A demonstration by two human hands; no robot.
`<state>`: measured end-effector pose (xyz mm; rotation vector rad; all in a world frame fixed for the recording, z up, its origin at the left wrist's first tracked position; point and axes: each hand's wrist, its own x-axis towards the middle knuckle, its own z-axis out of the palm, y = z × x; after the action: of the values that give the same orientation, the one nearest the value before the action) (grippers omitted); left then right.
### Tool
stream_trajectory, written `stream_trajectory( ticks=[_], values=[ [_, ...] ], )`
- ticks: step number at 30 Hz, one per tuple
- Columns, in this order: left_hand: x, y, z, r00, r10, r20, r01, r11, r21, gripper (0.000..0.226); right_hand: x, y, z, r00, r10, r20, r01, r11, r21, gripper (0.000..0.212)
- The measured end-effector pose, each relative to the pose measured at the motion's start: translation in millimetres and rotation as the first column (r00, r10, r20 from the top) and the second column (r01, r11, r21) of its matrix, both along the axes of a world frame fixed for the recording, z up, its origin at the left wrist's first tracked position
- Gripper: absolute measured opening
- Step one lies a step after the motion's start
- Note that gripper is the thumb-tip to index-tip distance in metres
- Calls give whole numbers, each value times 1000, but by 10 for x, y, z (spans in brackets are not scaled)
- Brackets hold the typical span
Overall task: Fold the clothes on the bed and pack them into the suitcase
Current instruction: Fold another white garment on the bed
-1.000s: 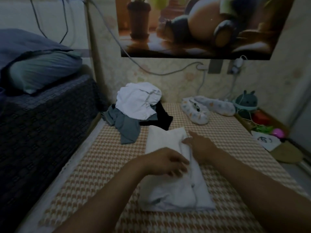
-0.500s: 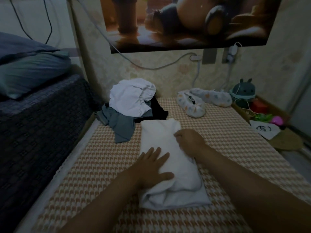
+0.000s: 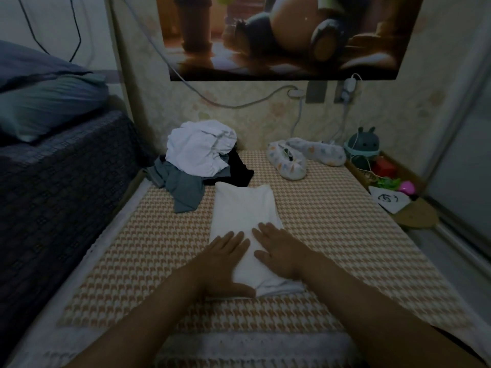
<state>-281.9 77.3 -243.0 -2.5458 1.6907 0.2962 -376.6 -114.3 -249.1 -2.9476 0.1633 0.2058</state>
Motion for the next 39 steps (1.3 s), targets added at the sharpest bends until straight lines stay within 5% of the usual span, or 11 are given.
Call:
stream_trajectory(
  ticks=[7, 12, 16, 18, 20, 24, 29, 31, 33, 36, 39],
  values=[
    [-123, 218, 96, 999, -29, -17, 29, 999, 14, 113, -346, 117, 177, 991, 75, -114, -75, 997, 0, 98],
    [-228, 200, 142, 986, -61, 155, 74, 994, -77, 89, -429, 126, 267, 975, 124, -183, -145, 984, -106, 111],
    [-141, 159, 20, 977, -116, 178, 161, 951, -265, 64, -429, 190, 199, 994, 109, 17, -105, 983, -153, 97],
    [-140, 149, 152, 993, -85, 82, 110, 920, -377, 38, -338, 156, 193, 962, 126, 244, -67, 969, -237, 64],
    [-113, 156, 295, 999, 4, 33, 11, 890, -456, 24, -322, 123, 362, 962, 52, 268, -23, 994, -110, 6],
    [-24, 177, 507, 939, 103, -329, -294, 738, -608, 28, -308, -157, 491, 946, -160, 282, 51, 932, 359, 31],
    [151, 1, 502, 838, 353, -415, -539, 425, -727, 30, -65, -316, 475, 777, -501, 381, 213, 780, 589, 27],
    [173, -147, 509, 940, 331, -80, -243, 489, -837, 27, 62, -299, 422, 762, -527, 376, 234, 766, 599, 21],
    [128, -323, 463, 961, 131, 243, 105, 640, -762, 29, 189, -319, 321, 738, -550, 391, 247, 759, 602, 27],
    [15, -466, 225, 981, 19, 192, 70, 893, -445, 63, 297, -341, 171, 759, -542, 360, 322, 793, 517, 36],
    [109, -427, -75, 981, 71, 180, -21, 964, -265, 85, 344, -301, 101, 789, -485, 377, 397, 871, 289, 43]
  ],
)
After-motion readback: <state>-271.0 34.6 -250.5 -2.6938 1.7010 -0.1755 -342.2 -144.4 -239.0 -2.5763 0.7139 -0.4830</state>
